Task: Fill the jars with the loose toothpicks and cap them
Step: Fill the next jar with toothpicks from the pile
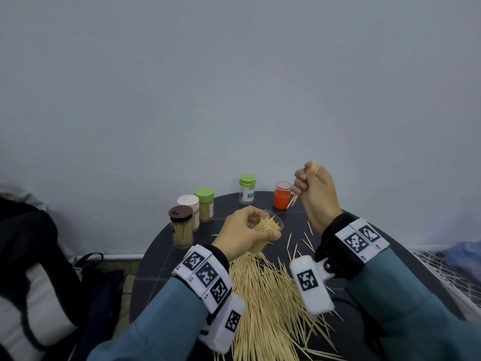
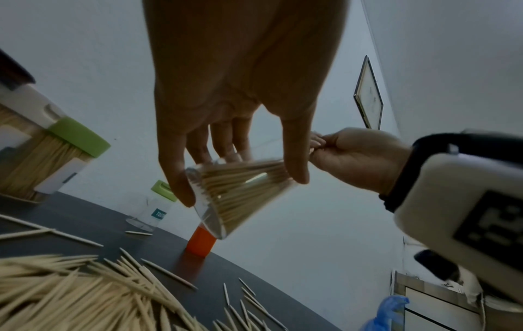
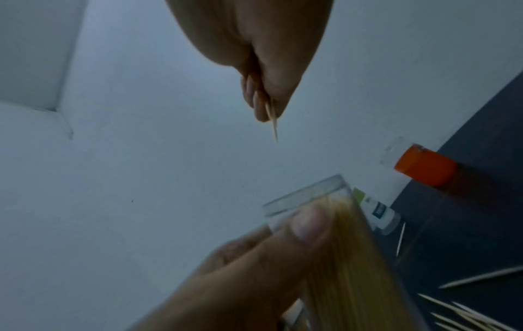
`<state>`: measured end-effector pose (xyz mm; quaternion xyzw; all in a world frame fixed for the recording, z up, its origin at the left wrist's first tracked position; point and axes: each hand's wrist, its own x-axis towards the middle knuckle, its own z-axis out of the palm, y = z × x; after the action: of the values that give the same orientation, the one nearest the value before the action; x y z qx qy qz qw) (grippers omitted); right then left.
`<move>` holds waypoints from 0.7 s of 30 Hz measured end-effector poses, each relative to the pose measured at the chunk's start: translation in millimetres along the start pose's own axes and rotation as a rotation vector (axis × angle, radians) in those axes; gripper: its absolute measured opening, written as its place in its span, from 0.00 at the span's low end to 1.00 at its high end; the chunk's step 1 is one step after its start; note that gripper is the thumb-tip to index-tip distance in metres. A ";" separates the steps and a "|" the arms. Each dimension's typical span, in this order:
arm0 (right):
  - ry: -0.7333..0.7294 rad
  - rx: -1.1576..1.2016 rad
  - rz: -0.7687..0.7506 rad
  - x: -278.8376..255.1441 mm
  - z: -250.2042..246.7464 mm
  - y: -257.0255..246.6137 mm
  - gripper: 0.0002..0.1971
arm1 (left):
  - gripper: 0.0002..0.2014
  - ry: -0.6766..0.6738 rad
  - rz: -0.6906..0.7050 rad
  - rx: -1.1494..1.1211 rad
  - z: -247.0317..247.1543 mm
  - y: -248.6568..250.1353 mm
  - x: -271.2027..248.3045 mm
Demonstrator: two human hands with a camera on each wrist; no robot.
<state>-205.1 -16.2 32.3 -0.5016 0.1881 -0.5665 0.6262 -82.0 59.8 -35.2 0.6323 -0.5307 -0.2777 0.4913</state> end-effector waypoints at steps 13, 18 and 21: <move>-0.330 -0.256 0.074 -31.5 4.9 31.4 0.11 | 0.18 0.082 0.055 -0.170 -0.7 5.7 3.7; -0.297 -0.337 0.077 -27.6 2.5 32.0 0.18 | 0.18 0.084 0.054 -0.185 -2.0 7.4 2.7; -0.278 -0.321 0.086 -27.0 2.1 33.5 0.15 | 0.20 0.072 0.058 -0.175 -2.4 6.6 1.4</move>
<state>-193.7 4.1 -4.0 -0.6598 0.2091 -0.4272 0.5818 -82.1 59.6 -28.1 0.5808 -0.5045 -0.2858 0.5713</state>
